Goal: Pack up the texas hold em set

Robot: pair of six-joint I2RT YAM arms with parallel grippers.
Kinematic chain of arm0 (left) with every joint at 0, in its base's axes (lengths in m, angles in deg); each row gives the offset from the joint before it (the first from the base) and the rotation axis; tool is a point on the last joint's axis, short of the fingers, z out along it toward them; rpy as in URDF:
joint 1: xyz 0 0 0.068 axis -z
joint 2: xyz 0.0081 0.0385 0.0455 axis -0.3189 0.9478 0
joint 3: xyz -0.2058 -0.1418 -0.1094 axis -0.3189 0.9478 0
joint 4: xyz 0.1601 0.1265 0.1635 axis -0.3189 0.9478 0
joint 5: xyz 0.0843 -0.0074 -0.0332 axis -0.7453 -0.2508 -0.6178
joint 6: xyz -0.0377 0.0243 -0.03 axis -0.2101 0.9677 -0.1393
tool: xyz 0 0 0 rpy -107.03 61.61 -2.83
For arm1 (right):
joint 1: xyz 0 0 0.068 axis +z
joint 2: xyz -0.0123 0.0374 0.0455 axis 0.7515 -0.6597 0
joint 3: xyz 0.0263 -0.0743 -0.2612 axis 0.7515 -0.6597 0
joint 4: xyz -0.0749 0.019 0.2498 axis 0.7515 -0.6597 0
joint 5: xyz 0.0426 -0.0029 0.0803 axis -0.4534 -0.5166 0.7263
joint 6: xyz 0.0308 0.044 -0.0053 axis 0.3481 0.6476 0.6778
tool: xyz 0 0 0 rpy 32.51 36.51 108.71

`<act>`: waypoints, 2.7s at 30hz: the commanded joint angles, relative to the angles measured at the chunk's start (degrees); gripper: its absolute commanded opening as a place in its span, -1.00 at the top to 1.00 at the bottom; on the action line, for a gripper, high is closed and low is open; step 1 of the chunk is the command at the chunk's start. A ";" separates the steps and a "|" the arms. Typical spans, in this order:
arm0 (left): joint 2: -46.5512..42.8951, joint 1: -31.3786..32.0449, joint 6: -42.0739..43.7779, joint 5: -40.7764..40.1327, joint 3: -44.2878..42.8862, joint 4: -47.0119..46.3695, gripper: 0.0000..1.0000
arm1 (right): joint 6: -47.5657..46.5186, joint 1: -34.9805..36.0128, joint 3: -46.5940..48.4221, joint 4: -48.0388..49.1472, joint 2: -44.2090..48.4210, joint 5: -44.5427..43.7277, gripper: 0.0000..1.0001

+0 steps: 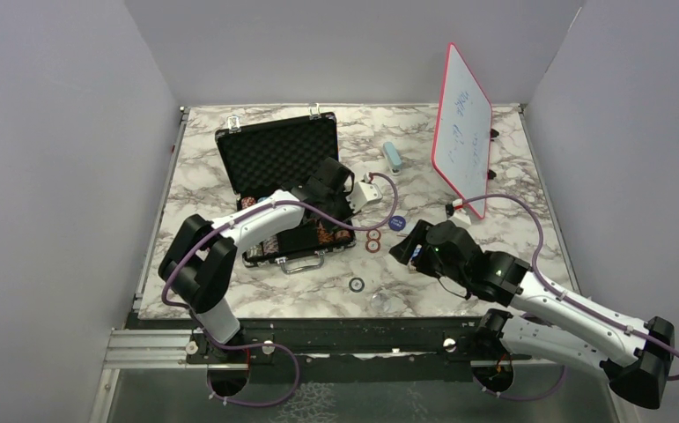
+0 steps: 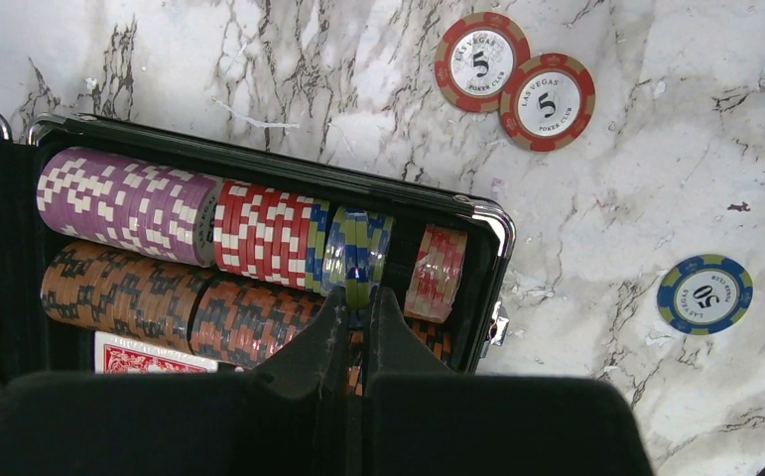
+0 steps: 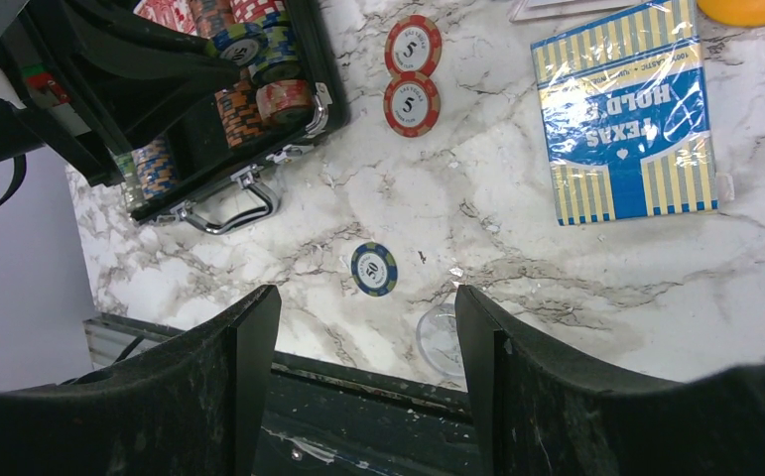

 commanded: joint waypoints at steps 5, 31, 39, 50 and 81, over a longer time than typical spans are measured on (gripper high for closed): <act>-1.80 -0.06 1.07 0.49 -1.07 1.48 1.00 | 0.44 0.00 0.14 0.48 -0.56 0.55 -0.35; 2.01 0.00 0.86 2.72 -4.12 5.99 0.94 | -0.85 0.00 1.11 0.66 -1.85 1.39 -0.35; 1.96 0.00 -1.38 1.41 -5.97 6.75 0.66 | -1.12 0.00 1.28 0.59 -2.05 1.62 -0.35; 0.75 0.00 -0.60 3.52 -4.77 7.01 0.80 | -1.12 0.00 1.10 0.19 -1.75 1.88 -0.35; -1.15 0.18 -0.76 -1.29 -4.18 8.24 0.27 | -6.08 0.00 2.77 -0.22 -4.86 3.52 -0.35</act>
